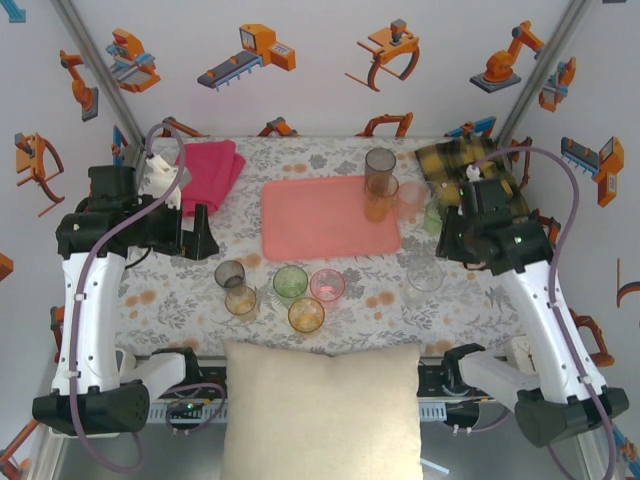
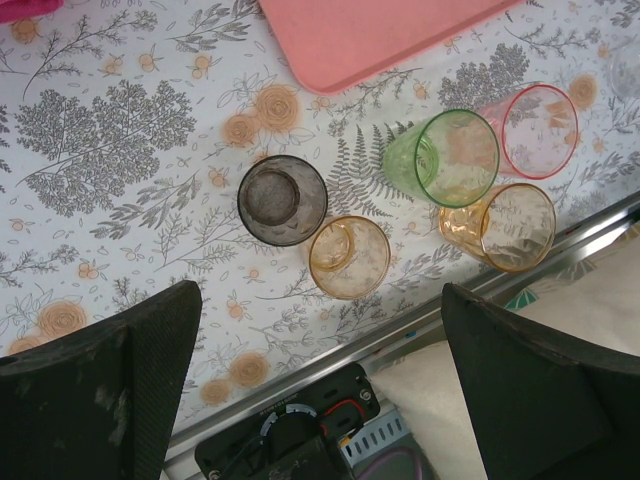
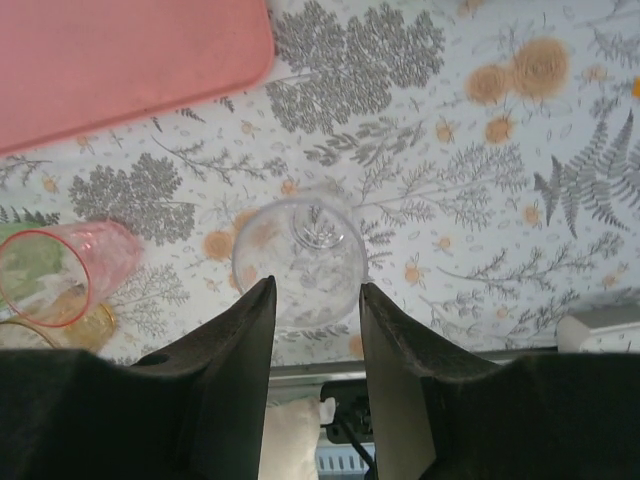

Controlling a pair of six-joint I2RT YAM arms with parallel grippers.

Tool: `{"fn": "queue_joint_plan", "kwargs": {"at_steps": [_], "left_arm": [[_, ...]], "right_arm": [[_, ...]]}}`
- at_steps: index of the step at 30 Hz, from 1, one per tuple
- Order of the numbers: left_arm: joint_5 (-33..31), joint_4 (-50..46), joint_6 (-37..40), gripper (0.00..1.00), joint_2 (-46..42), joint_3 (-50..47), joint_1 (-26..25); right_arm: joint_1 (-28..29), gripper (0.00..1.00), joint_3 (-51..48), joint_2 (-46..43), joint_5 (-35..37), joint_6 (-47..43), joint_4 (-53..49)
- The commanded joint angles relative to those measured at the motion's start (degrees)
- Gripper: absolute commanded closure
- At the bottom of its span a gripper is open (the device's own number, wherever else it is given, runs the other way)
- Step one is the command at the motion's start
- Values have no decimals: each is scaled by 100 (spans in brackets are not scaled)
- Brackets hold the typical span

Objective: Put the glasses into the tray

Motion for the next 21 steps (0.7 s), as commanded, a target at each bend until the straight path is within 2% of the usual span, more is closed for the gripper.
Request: {"fn": "queue_joint_plan", "kwargs": {"at_steps": [1, 7, 21], "left_arm": [[122, -51, 13, 3, 44, 28, -25], [111, -56, -3, 3, -14, 1, -21], [166, -69, 8, 3, -112, -114, -22]], "right_arm": [[5, 60, -441, -196, -66, 441, -243], [5, 60, -989, -618, -68, 715, -195], [3, 60, -1542, -526, -95, 793, 11]]}}
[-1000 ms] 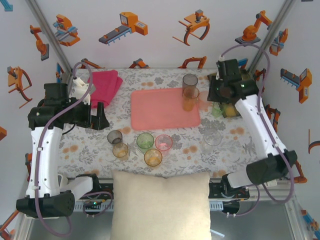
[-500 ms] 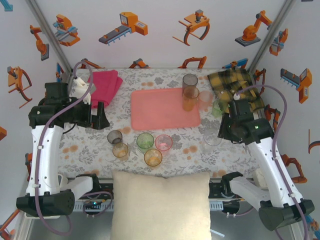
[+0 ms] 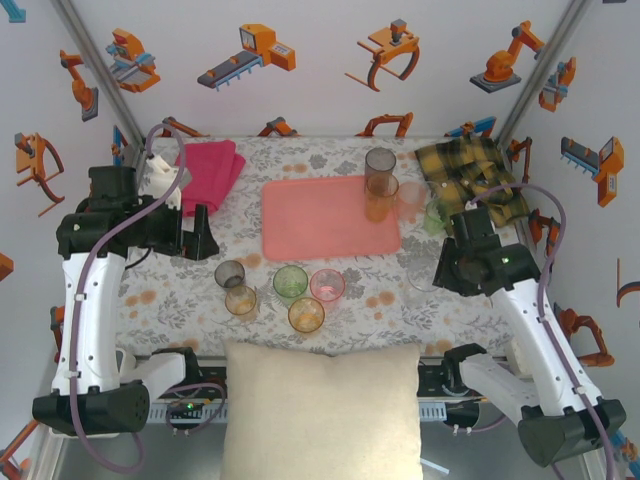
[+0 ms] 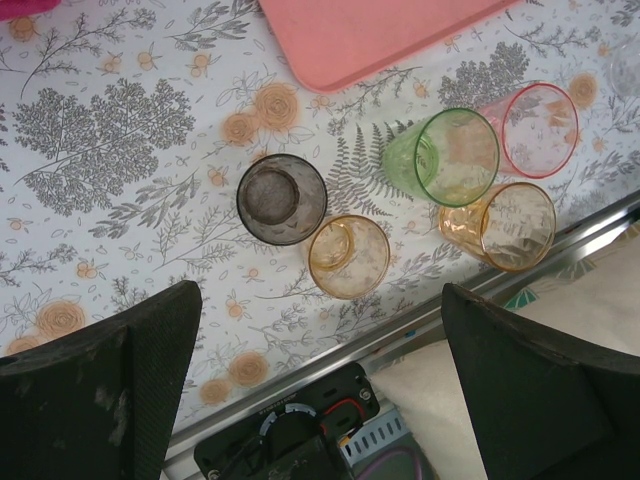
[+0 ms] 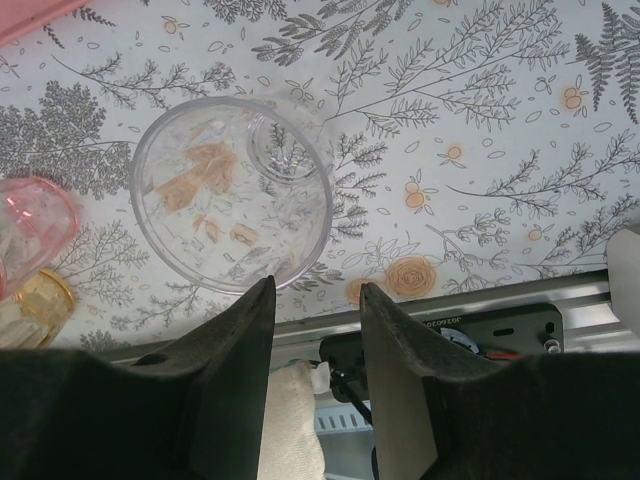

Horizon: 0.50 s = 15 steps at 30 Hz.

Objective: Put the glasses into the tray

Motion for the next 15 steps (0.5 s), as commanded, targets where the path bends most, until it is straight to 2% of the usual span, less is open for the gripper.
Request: {"fn": "queue_joint_plan", "kwargs": {"at_steps": [1, 15], "left_arm": [[173, -56, 7, 3, -82, -75, -23], [181, -37, -31, 3, 4, -47, -23]], "right_arm": [[5, 60, -173, 16, 5, 147, 100], [0, 60, -441, 329, 226, 113, 633]]}}
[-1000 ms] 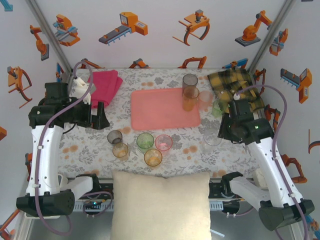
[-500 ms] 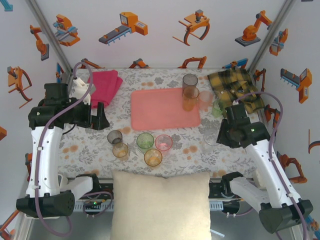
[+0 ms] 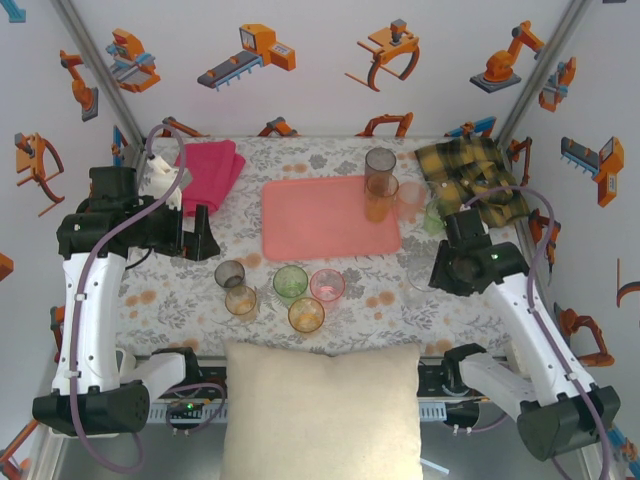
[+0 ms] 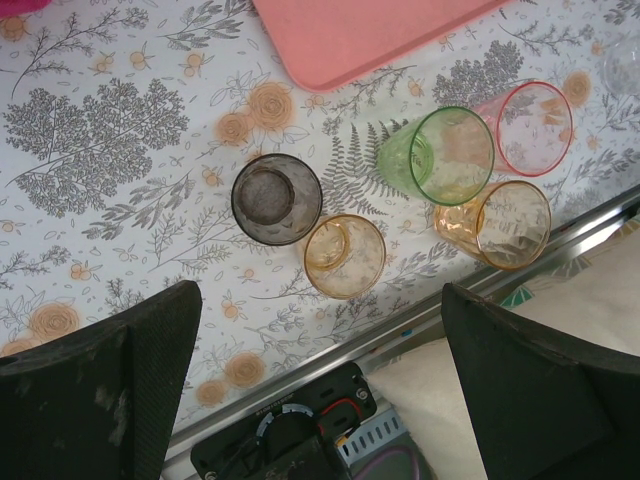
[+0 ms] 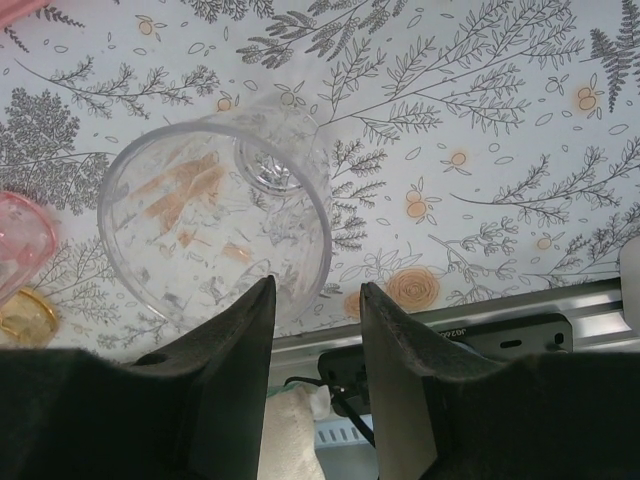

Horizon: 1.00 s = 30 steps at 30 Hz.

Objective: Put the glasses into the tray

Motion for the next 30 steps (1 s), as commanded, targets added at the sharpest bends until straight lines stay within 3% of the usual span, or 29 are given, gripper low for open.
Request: {"fn": "queue_joint_plan", "kwargs": {"at_steps": [1, 7, 24, 30], "left_arm": [[118, -35, -28, 3, -1, -34, -23], [118, -38, -24, 3, -21, -54, -23], [183, -15, -34, 3, -96, -109, -21], [189, -6, -31, 3, -99, -127, -23]], "right_arm": [[-3, 61, -59, 113, 193, 44, 252], [-5, 64, -14, 421, 196, -6, 431], [-12, 90, -40, 529, 249, -159, 495], [-5, 91, -6, 647, 315, -280, 452]]}}
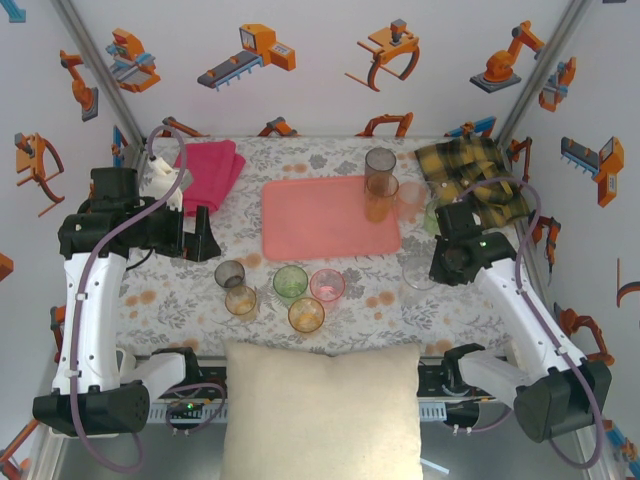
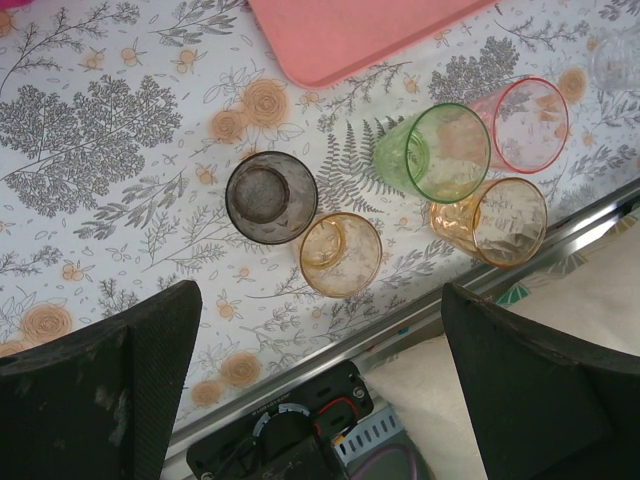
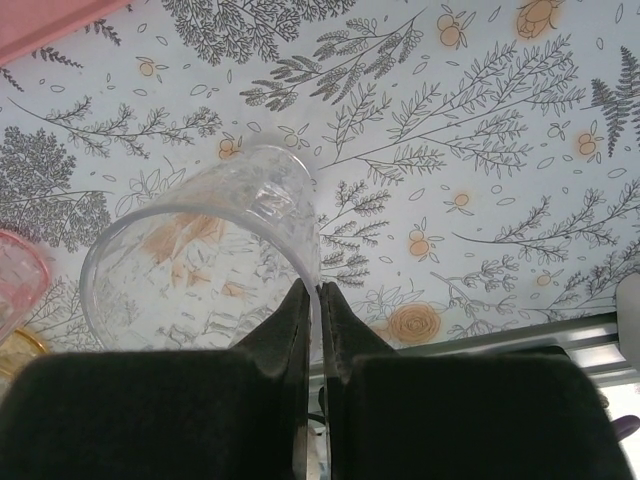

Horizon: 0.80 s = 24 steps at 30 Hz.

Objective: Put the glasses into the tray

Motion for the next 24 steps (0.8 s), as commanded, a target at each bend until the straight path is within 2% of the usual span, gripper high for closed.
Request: {"fn": "queue_joint_plan", "kwargs": {"at_steps": [1, 9, 14, 17, 24], "left_arm": [[127, -13, -34, 3, -89, -57, -23], [131, -5, -43, 3, -100, -54, -20], [135, -3, -51, 3, -126, -63, -23], [127, -5, -50, 3, -155, -70, -19], [101, -14, -51, 3, -189, -72, -23]], "right_arm": [[-6, 91, -2, 114, 176, -131, -45], [-4, 88, -16, 230, 178, -118, 20], [-7, 93, -9, 269, 117, -138, 82], [-4, 100, 25, 251, 92, -169, 76], [-4, 100, 213, 205, 45, -262, -28]]}}
